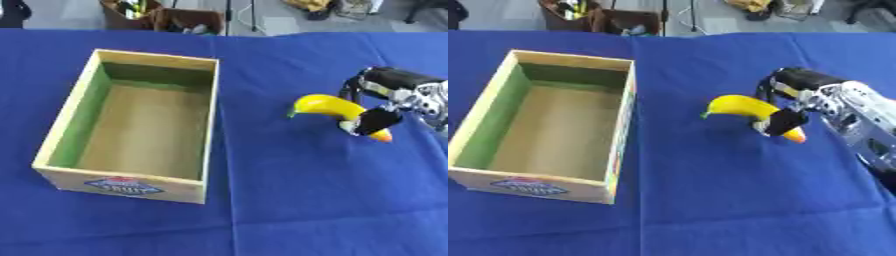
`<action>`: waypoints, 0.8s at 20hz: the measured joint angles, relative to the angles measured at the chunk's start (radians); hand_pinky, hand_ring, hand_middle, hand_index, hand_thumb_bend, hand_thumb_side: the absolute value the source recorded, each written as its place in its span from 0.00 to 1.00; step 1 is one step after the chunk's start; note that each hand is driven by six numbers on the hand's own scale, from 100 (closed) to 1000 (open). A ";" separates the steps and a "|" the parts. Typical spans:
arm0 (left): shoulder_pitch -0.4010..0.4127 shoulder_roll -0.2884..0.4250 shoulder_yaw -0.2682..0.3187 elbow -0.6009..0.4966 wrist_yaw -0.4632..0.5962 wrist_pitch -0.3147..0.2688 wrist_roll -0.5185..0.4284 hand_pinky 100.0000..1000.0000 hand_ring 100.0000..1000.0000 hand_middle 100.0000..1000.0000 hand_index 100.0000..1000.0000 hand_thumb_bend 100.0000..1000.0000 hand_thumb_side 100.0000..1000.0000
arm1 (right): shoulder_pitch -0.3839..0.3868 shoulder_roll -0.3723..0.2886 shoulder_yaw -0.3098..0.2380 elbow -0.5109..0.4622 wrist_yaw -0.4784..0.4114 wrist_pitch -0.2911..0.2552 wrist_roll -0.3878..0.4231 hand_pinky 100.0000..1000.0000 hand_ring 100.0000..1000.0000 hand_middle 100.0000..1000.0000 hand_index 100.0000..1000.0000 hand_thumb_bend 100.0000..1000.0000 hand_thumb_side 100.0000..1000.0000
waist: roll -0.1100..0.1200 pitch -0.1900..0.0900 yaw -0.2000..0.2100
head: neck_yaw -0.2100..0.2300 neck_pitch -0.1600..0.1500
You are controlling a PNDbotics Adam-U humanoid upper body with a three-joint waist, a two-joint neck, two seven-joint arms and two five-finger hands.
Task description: Pick up objects on the table and place them in the box.
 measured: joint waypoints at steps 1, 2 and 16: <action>0.000 0.000 0.000 0.000 0.000 0.000 0.000 0.51 0.65 0.73 0.90 0.00 1.00 | 0.000 -0.001 -0.001 -0.004 -0.001 0.001 -0.001 0.75 0.78 0.45 0.56 0.00 0.29 | 0.000 -0.002 -0.001 | 0.000 0.000; 0.000 0.000 0.000 0.000 0.000 0.000 0.000 0.51 0.65 0.73 0.90 0.00 1.00 | 0.000 -0.003 -0.001 -0.009 -0.003 0.003 -0.003 0.75 0.78 0.45 0.55 0.00 0.29 | 0.000 -0.003 -0.001 | 0.000 0.000; 0.001 0.000 0.000 0.000 0.000 0.000 -0.001 0.51 0.65 0.73 0.90 0.00 1.00 | -0.027 -0.018 -0.006 -0.060 -0.023 0.021 -0.005 0.75 0.77 0.43 0.53 0.00 0.29 | -0.008 -0.019 -0.001 | 0.000 0.009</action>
